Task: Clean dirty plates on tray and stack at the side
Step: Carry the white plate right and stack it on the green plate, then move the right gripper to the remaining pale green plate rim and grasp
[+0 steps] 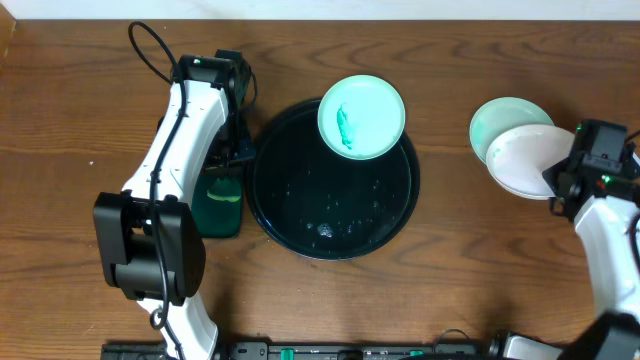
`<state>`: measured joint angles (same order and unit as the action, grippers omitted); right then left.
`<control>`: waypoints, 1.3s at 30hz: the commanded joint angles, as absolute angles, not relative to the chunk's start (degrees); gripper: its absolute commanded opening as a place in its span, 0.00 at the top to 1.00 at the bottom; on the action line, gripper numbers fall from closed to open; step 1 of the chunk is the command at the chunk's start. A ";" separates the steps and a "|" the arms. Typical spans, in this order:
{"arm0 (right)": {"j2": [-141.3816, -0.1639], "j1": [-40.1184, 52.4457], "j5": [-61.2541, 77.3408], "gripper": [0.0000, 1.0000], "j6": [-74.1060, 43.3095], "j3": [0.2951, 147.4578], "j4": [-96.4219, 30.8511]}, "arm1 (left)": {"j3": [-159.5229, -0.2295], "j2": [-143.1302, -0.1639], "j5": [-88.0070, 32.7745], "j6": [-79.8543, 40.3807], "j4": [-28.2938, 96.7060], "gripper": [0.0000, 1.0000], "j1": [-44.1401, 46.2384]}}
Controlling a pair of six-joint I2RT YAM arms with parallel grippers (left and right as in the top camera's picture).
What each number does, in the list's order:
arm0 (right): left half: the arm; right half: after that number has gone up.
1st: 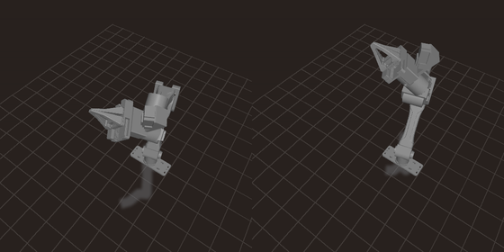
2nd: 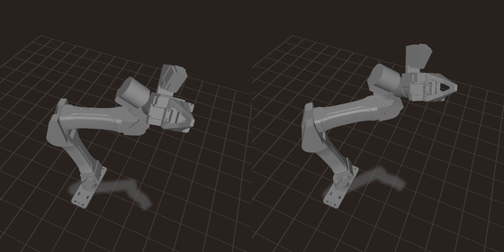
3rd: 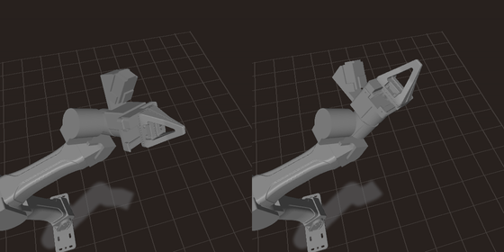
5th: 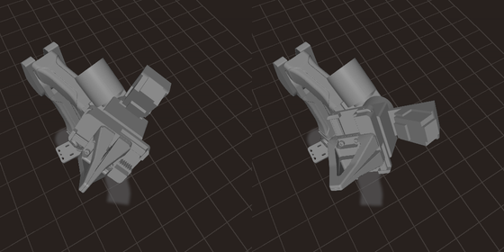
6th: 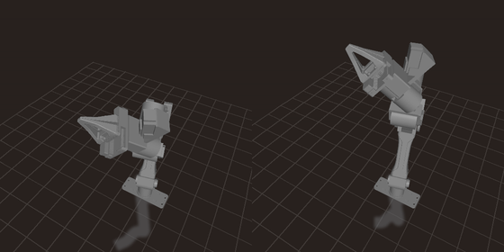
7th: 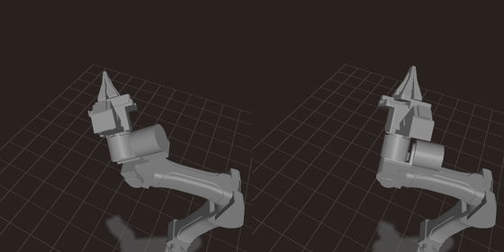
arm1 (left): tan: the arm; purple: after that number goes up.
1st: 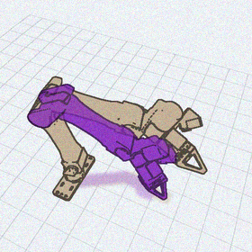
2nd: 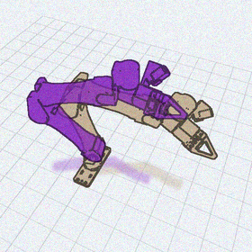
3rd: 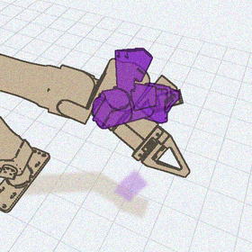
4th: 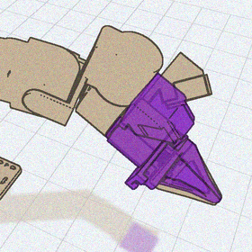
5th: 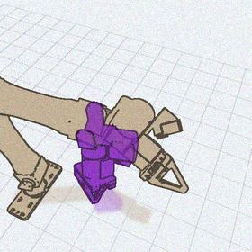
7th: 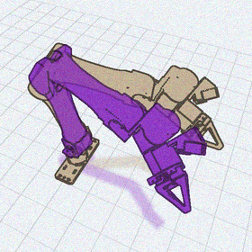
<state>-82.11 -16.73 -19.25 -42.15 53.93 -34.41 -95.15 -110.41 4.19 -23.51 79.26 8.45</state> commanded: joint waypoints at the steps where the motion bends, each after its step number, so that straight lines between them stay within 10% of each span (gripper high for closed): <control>1: -85.67 -18.11 -15.14 0.99 -43.22 54.43 -32.80 | -94.80 -111.22 3.75 -22.74 79.66 0.93 8.27; 16: -94.76 -18.13 -4.38 0.99 -41.36 54.43 -20.80 | -94.80 -111.22 3.40 -22.74 79.88 0.93 8.27; 20: -94.85 -18.11 -2.44 0.63 -39.57 54.46 -19.11 | -94.80 -111.22 3.40 -22.74 79.94 0.93 8.27; 30: -93.51 -16.38 2.33 0.62 -27.05 61.34 -24.80 | -94.80 -111.22 3.40 -22.72 80.31 0.92 8.27; 39: -91.92 -6.48 23.51 0.34 -4.36 72.36 -41.80 | -94.80 -111.22 3.42 -22.72 80.07 0.92 8.27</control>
<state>-93.12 -9.72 15.27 -12.71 71.13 -40.18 -95.15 -110.43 3.33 -23.51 79.68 8.45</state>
